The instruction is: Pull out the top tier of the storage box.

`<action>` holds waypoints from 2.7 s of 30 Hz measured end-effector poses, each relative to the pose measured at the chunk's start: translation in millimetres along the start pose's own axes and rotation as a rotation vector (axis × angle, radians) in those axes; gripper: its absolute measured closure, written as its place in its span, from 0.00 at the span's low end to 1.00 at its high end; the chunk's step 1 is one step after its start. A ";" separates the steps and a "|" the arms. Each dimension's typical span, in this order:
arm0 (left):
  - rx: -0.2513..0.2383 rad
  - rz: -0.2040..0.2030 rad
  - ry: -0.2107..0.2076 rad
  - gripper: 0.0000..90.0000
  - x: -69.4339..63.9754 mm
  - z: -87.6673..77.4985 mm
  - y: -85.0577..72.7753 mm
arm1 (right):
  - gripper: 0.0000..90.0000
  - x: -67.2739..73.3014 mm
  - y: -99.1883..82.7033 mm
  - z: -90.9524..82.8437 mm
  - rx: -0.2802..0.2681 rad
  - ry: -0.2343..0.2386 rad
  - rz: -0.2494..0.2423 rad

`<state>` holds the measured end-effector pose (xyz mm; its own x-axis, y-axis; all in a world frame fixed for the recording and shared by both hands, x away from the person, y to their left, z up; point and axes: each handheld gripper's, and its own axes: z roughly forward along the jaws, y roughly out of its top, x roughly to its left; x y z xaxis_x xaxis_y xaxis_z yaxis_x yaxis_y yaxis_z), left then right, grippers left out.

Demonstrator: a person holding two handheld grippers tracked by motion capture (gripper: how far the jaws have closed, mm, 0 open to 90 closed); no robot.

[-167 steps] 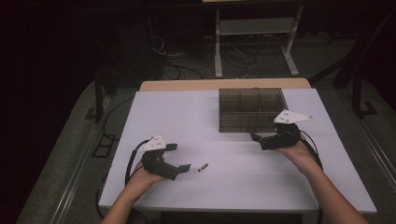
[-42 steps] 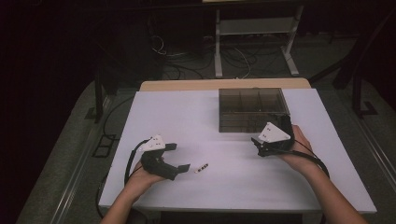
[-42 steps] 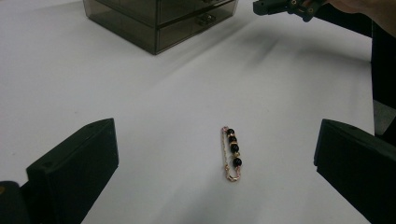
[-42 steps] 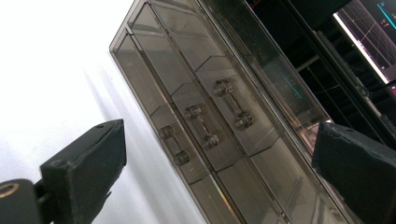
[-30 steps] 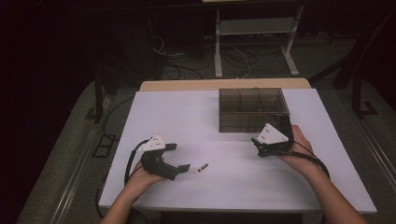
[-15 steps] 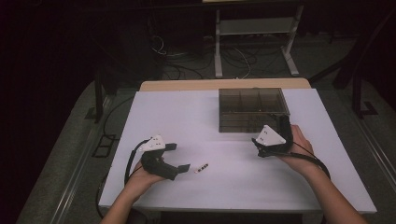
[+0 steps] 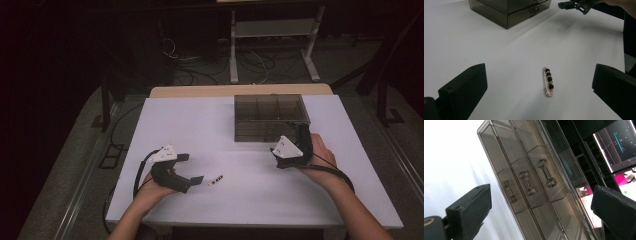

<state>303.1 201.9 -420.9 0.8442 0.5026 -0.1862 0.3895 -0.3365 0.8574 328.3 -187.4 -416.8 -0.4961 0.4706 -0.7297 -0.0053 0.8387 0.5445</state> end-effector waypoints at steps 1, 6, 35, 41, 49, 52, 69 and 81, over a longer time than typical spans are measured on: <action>0.000 0.000 0.000 0.00 0.0 0.0 0.0 | 0.03 0.5 0.2 0.0 0.004 -0.005 -0.011; -0.001 0.000 0.000 0.00 -0.1 -0.1 0.0 | 0.03 1.8 0.2 0.4 0.009 -0.013 -0.032; -0.001 0.000 0.002 0.00 0.0 -0.3 0.0 | 0.03 8.4 2.4 0.5 0.031 -0.066 -0.143; 0.000 0.001 0.001 0.00 0.3 0.0 0.0 | 0.03 9.3 3.1 0.5 0.036 -0.075 -0.166; -0.001 0.003 0.003 0.00 -0.6 0.1 0.2 | 0.03 9.3 3.4 -0.5 0.045 -0.097 -0.192; -0.001 0.003 0.004 0.00 -0.6 0.2 0.1 | 0.03 9.5 3.9 -0.5 0.048 -0.104 -0.206; -0.003 0.001 0.004 0.00 -0.2 -0.1 0.0 | 0.03 16.8 5.4 1.9 0.066 -0.134 -0.290; -0.002 0.002 0.006 0.00 -0.2 -0.2 0.1 | 0.03 20.0 6.3 3.0 0.075 -0.156 -0.333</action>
<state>302.9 201.9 -420.7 0.8429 0.5064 -0.1820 0.3871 -0.3357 0.8588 320.9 -171.9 -429.2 -0.3395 0.1994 -0.9192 -0.0781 0.9679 0.2388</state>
